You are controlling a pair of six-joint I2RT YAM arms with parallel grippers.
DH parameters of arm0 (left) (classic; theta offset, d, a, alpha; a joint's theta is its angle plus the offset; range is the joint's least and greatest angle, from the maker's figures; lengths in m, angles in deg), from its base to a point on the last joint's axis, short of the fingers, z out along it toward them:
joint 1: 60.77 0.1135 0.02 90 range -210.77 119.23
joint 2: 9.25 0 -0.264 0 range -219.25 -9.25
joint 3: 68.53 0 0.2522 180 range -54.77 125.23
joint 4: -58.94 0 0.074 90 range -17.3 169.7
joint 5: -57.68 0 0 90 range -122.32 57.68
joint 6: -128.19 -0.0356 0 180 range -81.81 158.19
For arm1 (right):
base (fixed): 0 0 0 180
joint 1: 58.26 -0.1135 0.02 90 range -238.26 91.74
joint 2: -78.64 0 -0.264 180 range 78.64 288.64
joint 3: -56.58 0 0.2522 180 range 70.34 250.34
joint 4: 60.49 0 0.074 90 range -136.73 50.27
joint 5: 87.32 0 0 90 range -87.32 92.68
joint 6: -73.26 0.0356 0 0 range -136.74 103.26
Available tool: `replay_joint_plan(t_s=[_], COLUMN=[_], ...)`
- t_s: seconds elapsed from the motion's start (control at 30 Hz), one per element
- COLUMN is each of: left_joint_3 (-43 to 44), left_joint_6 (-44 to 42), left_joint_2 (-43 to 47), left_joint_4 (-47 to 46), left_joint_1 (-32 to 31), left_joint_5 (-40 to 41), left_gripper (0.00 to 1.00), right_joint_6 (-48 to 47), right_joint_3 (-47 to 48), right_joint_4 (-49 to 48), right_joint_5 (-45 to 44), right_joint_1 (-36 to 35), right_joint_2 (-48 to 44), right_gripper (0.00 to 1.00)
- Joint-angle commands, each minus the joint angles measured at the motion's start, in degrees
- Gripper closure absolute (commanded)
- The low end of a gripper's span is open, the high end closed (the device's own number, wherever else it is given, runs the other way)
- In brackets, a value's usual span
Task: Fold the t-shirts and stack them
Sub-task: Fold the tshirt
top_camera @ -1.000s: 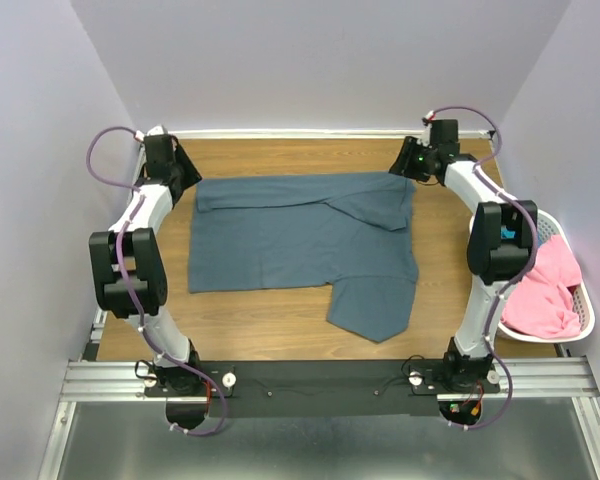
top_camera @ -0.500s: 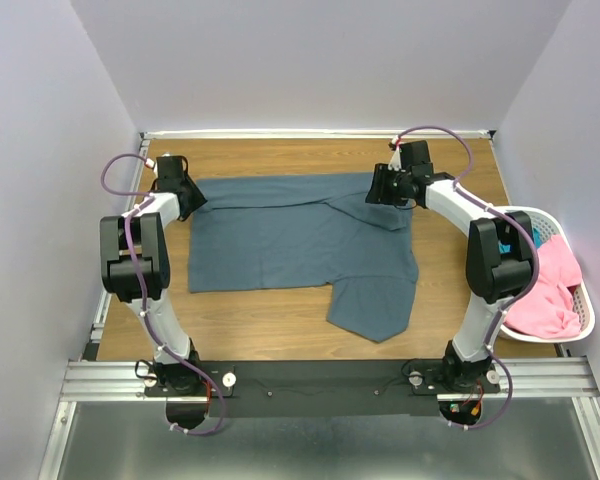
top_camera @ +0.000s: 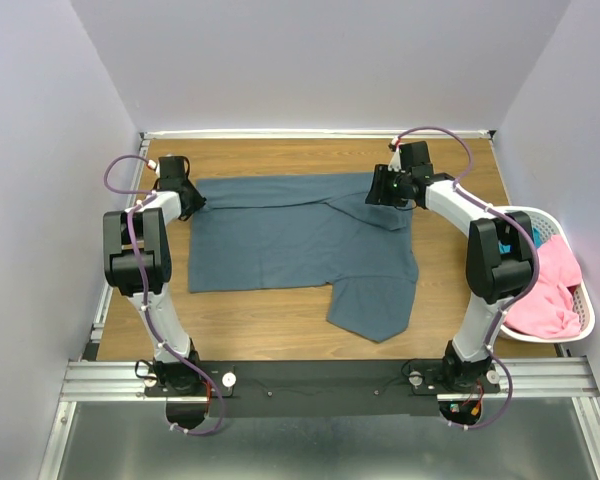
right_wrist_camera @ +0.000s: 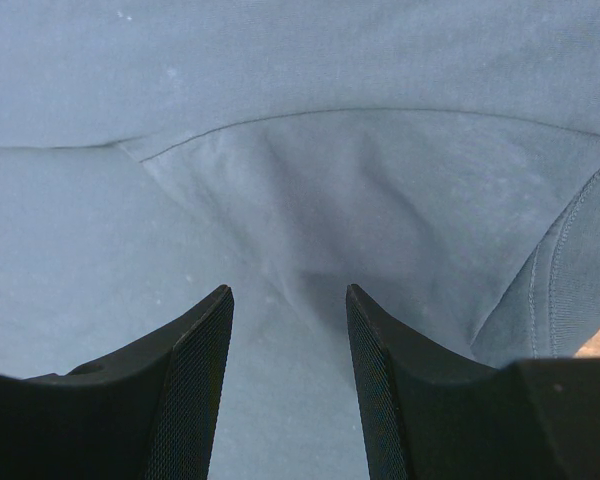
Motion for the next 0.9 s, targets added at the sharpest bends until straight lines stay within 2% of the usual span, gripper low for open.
replay_joint_plan(t_s=[0.0, 0.1, 0.33, 0.7, 0.87], left_joint_3=[1.4, 2.0, 5.7, 7.2, 5.9], left_joint_6=[0.0, -0.9, -5.4, -7.7, -8.5], left_joint_2=[-0.5, 0.3, 2.4, -0.9, -0.8], left_joint_4=[0.7, 1.9, 7.5, 11.9, 12.1], left_joint_1=[-0.4, -0.4, -0.5, -0.5, -0.5], left_joint_5=[0.7, 2.0, 7.4, 4.3, 5.3], left_gripper=[0.85, 1.00, 1.00, 1.00, 0.96], right_joint_6=[-0.7, -0.8, -1.7, -3.0, -5.6], right_joint_3=[-0.7, -0.8, -1.1, -1.8, -1.9], right_joint_4=[0.0, 0.0, 0.2, 1.0, 2.4], right_joint_5=[-1.3, -1.9, -3.3, -5.1, -5.5], right_joint_1=[-0.4, -0.4, -0.4, -0.4, -2.2], right_joint_2=[-2.4, -2.5, -3.5, -3.9, -3.9], right_gripper=[0.43, 0.43, 0.43, 0.43, 0.44])
